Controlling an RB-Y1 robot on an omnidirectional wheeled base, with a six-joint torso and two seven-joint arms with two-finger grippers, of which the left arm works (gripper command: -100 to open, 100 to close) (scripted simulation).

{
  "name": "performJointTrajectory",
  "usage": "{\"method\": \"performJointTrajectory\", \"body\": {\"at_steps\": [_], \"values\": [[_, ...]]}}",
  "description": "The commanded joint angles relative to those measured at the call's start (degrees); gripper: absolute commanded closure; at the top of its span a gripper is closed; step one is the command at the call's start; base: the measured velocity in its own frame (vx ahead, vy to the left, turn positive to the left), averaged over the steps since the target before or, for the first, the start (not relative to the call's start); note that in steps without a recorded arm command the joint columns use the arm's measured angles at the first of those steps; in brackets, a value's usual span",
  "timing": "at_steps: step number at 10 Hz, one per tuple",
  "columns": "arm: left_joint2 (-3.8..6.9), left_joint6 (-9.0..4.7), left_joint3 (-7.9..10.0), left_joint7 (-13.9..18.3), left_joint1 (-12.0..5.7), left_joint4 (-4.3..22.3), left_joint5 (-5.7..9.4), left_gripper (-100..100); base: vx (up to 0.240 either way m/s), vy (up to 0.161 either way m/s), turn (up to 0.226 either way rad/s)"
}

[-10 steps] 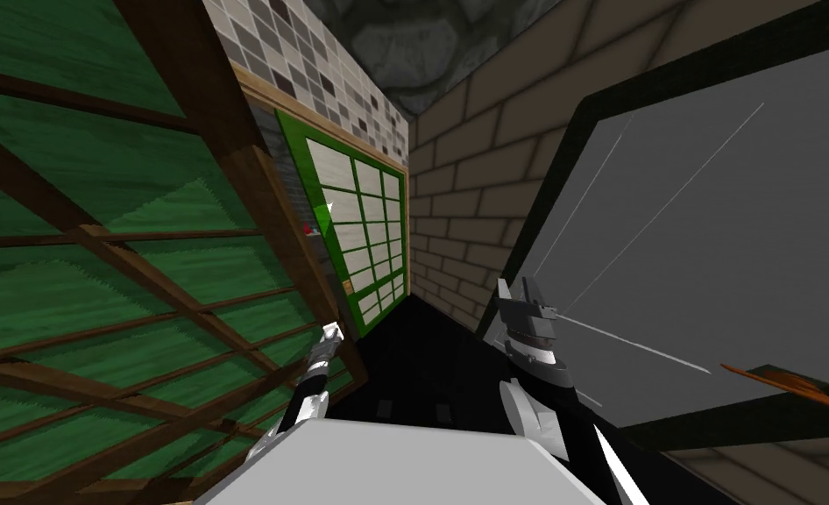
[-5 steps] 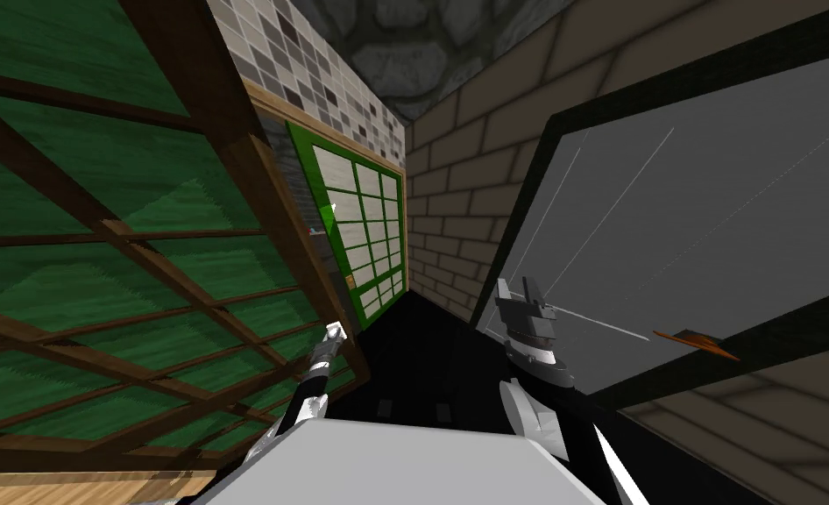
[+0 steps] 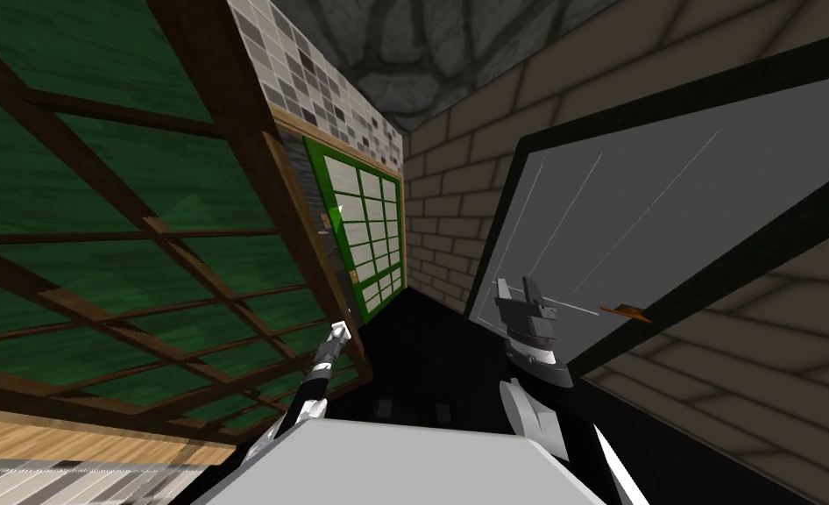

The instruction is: Pull the door open

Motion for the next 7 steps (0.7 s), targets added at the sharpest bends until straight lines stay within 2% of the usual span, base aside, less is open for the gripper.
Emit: {"method": "performJointTrajectory", "body": {"at_steps": [1, 2, 3, 4, 7], "values": [[0.43, 0.03, -0.91, 0.69, 0.86, -1.12, -0.55, 100, -0.218, 0.007, -0.051], [0.24, 0.19, -0.56, 0.32, 0.62, -1.03, -0.34, 100, -0.102, -0.004, -0.021], [0.53, -0.03, -1.58, 1.00, 1.16, -1.43, -0.94, 100, -0.148, -0.020, -0.047], [0.69, -0.16, -1.87, 1.24, 1.30, -1.54, -1.12, 100, -0.179, -0.005, -0.037], [1.68, -1.00, -3.76, 2.77, 2.17, -2.28, -2.28, 100, -0.157, 0.036, -0.049]]}}
